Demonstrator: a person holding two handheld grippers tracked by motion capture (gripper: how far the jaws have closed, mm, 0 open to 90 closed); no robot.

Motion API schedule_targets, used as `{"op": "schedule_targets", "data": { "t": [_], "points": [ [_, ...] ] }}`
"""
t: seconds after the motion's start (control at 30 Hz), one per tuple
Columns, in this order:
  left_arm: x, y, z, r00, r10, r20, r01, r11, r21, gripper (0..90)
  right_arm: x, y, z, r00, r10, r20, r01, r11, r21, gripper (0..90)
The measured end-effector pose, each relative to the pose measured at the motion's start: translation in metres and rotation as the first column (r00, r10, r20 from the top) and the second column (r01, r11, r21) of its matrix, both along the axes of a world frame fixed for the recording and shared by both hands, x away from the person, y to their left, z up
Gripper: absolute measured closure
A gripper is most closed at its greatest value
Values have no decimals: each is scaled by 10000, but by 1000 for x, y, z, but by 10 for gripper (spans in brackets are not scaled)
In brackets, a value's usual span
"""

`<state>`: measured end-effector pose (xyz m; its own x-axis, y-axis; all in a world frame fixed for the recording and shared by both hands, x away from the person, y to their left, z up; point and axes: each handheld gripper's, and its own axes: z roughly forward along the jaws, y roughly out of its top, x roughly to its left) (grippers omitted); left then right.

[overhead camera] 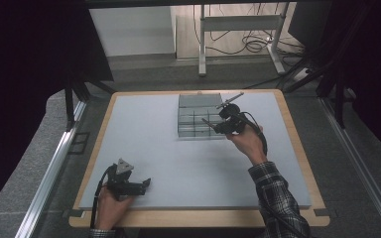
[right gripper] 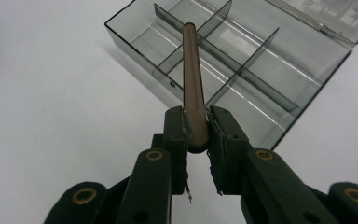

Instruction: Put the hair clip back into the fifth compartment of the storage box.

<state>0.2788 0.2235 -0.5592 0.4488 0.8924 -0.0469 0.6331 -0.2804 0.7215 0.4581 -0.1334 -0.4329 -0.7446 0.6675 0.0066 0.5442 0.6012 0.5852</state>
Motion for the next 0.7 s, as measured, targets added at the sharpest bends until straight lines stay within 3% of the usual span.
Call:
{"op": "schedule_targets", "data": {
  "t": [0.7],
  "points": [
    [0,0,0,10000,4,-4,-4,10000,9,4,34,37,-29,10000,-12,-5,12,9999,-152,763]
  ]
}}
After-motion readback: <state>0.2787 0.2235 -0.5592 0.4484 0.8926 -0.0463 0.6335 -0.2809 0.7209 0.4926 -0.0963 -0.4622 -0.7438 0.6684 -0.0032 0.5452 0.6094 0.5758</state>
